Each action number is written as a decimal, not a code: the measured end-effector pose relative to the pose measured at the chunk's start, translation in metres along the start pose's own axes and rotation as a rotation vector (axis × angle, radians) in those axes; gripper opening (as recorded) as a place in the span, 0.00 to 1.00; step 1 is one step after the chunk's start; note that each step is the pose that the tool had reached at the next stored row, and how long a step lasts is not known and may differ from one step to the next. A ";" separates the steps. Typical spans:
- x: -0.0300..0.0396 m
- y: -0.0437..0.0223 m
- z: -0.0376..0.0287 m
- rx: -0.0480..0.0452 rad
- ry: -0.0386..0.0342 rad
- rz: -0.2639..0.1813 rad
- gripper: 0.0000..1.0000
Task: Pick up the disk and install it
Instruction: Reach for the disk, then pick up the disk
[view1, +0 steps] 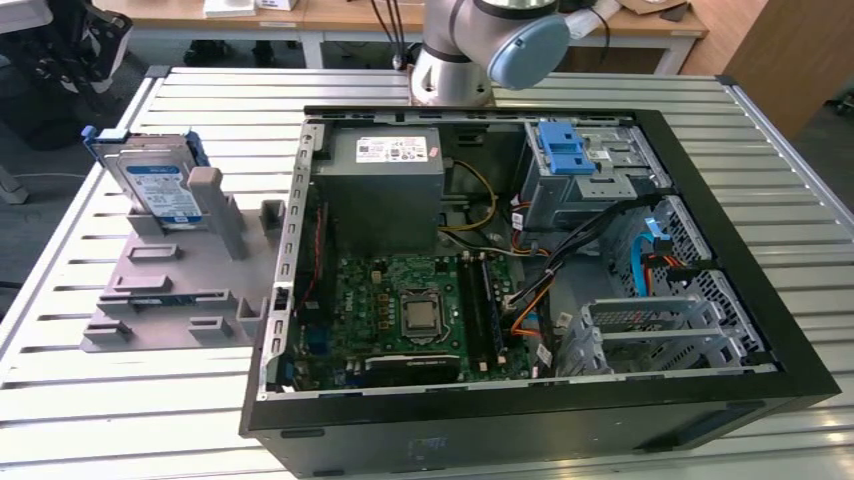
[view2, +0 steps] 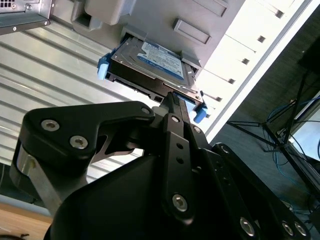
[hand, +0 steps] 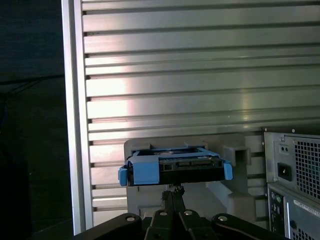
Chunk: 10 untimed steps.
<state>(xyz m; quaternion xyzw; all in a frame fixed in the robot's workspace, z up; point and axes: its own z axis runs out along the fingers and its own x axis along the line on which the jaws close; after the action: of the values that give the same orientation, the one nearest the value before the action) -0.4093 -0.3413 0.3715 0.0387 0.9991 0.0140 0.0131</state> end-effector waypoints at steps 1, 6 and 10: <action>0.0014 0.0000 0.0001 0.0000 0.0001 0.000 0.11; 0.0070 -0.0002 0.0009 0.0000 0.0000 0.000 0.11; 0.0076 -0.0002 0.0009 0.0000 0.0000 0.000 0.11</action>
<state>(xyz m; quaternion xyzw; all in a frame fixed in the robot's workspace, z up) -0.4168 -0.3409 0.3704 0.0387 0.9991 0.0140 0.0131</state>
